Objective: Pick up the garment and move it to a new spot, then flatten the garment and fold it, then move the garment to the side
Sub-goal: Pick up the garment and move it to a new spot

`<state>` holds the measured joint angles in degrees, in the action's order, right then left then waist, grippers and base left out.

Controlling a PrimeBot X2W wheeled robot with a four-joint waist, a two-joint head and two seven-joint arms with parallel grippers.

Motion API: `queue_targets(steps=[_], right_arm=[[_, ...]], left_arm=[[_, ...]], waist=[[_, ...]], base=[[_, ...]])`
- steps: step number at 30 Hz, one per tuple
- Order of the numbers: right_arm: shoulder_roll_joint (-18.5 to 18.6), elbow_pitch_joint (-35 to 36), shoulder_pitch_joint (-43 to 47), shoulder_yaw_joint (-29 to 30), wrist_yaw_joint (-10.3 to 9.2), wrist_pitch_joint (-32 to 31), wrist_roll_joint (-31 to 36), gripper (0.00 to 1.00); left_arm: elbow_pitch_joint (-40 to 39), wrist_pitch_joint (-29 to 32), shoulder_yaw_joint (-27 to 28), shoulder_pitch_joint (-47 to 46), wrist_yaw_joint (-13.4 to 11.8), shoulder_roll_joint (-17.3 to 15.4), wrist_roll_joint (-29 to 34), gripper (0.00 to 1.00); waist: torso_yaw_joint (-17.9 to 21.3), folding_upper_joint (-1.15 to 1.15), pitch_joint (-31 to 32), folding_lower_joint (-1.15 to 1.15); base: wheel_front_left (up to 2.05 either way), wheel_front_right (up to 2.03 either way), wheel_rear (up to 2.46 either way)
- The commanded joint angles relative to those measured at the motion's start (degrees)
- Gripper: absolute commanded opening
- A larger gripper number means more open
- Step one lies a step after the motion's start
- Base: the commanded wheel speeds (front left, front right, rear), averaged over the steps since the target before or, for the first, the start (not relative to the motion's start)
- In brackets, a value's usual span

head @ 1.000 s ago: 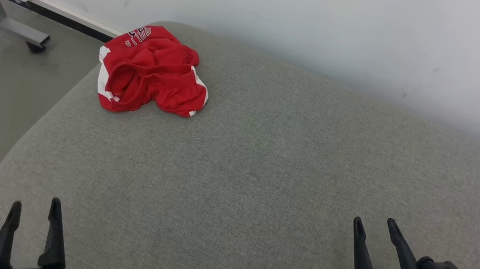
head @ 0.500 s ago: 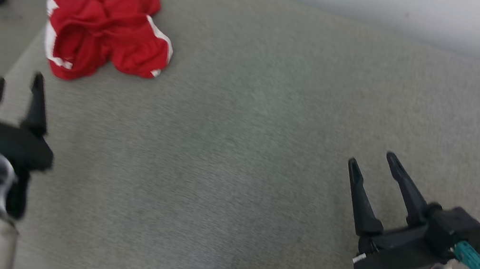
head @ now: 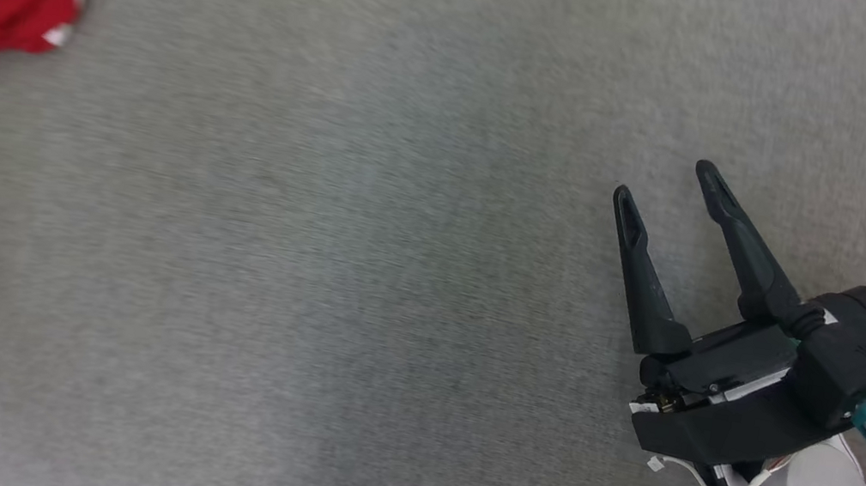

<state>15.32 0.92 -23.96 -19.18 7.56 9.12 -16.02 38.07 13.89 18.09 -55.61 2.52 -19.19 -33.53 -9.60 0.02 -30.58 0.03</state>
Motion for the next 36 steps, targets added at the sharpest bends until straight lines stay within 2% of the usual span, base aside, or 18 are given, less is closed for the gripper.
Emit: queue_targets(steps=[1,4,8,15,16,17,20,24,30,36], right_arm=[[-0.08,0.73,-0.51,0.08,-0.13,0.49,0.47,1.00],[-0.30,1.83,0.43,0.43,-0.13,0.96,0.64,1.00],[-0.26,2.20,0.68,0.59,-0.13,0.82,0.47,1.00],[-0.76,1.48,0.81,0.17,-0.14,1.42,0.70,1.00],[-0.88,1.40,0.90,0.22,-0.14,1.59,0.83,1.00],[-1.00,1.24,1.04,0.27,-0.14,1.69,0.88,1.00],[-1.09,0.63,1.51,0.83,-0.14,2.18,0.85,1.00],[-2.40,-0.34,2.16,1.53,-0.14,3.04,0.38,1.00],[-4.32,-3.08,3.58,1.48,-0.13,4.16,-0.28,1.00],[-6.42,-6.59,4.93,-0.24,-0.13,5.04,-1.39,1.00]], left_arm=[[-0.02,0.85,1.25,-1.63,-0.74,-1.92,-0.78,1.00],[-0.06,4.57,1.88,-2.96,-2.49,-2.56,-1.93,1.00],[-0.35,10.84,1.82,-3.39,-6.41,-4.33,-1.69,1.00],[-0.61,19.64,0.00,1.07,-11.65,-3.64,-0.45,1.00],[-0.77,20.47,-0.60,2.12,-11.99,-3.74,0.15,0.56],[-1.10,20.41,-0.62,3.03,-12.42,-3.62,0.28,0.00],[-2.96,20.42,-0.51,5.06,-12.78,-3.18,0.11,0.00],[-6.89,18.75,-0.30,6.68,-11.95,-5.16,0.69,0.00],[-11.73,15.92,0.33,5.59,-8.13,-8.95,0.44,0.00],[-14.95,15.32,-2.00,4.55,-5.07,-9.46,1.09,0.00]], waist=[[8.12,-0.02,-8.88,-0.03],[9.09,-0.02,-10.18,-0.03],[10.20,-0.02,-11.05,-0.03],[11.97,-0.02,-10.66,-0.03],[12.11,-0.02,-10.40,-0.03],[12.21,-0.02,-9.96,-0.03],[12.04,-0.02,-8.15,-0.03],[11.64,-0.02,-4.33,-0.03],[11.41,-0.02,3.53,-0.03],[13.20,-0.02,12.07,-0.03]], base=[[0.00,0.00,0.00],[0.00,0.00,0.00],[0.00,0.00,0.00],[0.00,0.00,0.00],[0.00,0.00,0.00],[0.00,0.00,0.00],[0.00,0.00,0.00],[0.00,0.00,0.00],[0.00,0.00,0.00],[0.00,0.00,0.00]])
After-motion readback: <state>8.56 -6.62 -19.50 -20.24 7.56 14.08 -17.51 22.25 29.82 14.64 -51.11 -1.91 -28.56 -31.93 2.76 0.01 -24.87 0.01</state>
